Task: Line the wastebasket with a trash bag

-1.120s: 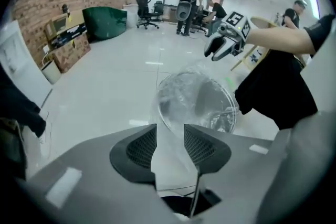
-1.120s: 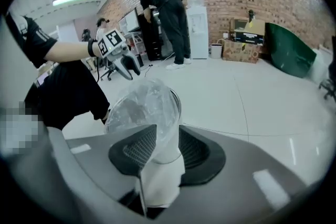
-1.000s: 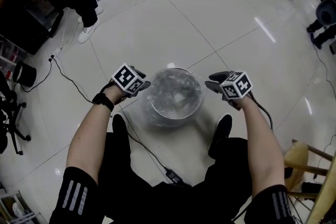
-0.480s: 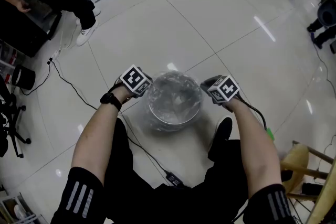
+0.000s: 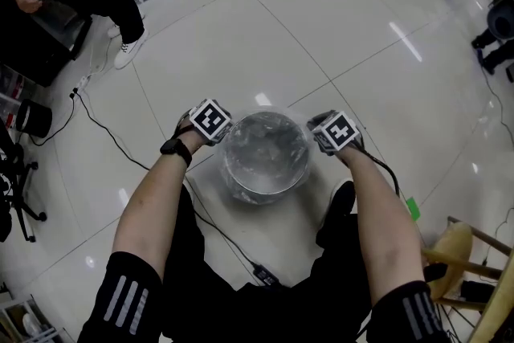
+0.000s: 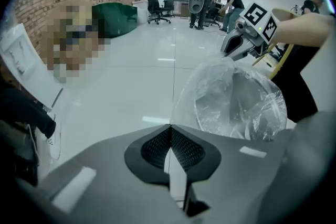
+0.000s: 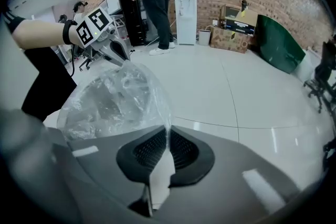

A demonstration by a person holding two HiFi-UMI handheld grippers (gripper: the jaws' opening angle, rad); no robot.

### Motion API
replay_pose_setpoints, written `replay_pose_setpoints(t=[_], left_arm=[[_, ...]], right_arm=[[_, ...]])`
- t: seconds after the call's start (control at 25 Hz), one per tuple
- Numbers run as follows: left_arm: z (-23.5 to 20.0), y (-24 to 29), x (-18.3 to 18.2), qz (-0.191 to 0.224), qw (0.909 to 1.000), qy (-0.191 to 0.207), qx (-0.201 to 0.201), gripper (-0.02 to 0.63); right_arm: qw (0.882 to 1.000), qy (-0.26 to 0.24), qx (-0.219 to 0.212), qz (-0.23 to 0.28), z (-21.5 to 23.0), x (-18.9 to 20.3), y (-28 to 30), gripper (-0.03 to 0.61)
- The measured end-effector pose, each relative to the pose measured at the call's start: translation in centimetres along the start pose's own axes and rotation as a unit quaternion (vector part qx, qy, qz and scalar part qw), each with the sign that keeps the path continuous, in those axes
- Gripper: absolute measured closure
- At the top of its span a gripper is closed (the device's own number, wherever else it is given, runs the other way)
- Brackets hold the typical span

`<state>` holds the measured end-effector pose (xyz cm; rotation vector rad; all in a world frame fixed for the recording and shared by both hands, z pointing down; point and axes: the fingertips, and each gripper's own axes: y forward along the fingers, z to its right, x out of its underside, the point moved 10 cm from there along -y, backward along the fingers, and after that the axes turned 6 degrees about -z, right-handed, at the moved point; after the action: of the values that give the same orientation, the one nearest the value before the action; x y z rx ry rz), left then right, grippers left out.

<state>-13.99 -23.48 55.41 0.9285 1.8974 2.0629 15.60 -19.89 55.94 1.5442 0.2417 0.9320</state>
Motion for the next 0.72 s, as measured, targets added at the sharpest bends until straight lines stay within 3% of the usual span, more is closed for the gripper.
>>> replay_pose_setpoints(t=[0.32, 0.48, 0.56, 0.72], left_arm=[[0.6, 3.1, 1.7, -0.058, 0.9978, -0.006, 0.031, 0.619], [-0.1, 3.3, 1.2, -0.032, 0.9994, 0.007, 0.003, 0.620], [0.0, 3.5, 1.4, -0.034, 0.9993, -0.011, 0.007, 0.619], [-0.8, 3.8, 1.7, -0.038, 0.9983, -0.038, -0.022, 0.620]], right_arm=[[0.999, 0.003, -0.004, -0.054, 0.2, 1.2, 2.4, 0.563], [0.998, -0.008, -0.013, -0.060, 0.0, 1.1, 3.2, 0.563], [0.998, -0.008, -0.009, -0.059, -0.2, 0.8, 3.5, 0.563], [0.998, 0.016, 0.023, -0.057, 0.3, 0.4, 3.7, 0.563]])
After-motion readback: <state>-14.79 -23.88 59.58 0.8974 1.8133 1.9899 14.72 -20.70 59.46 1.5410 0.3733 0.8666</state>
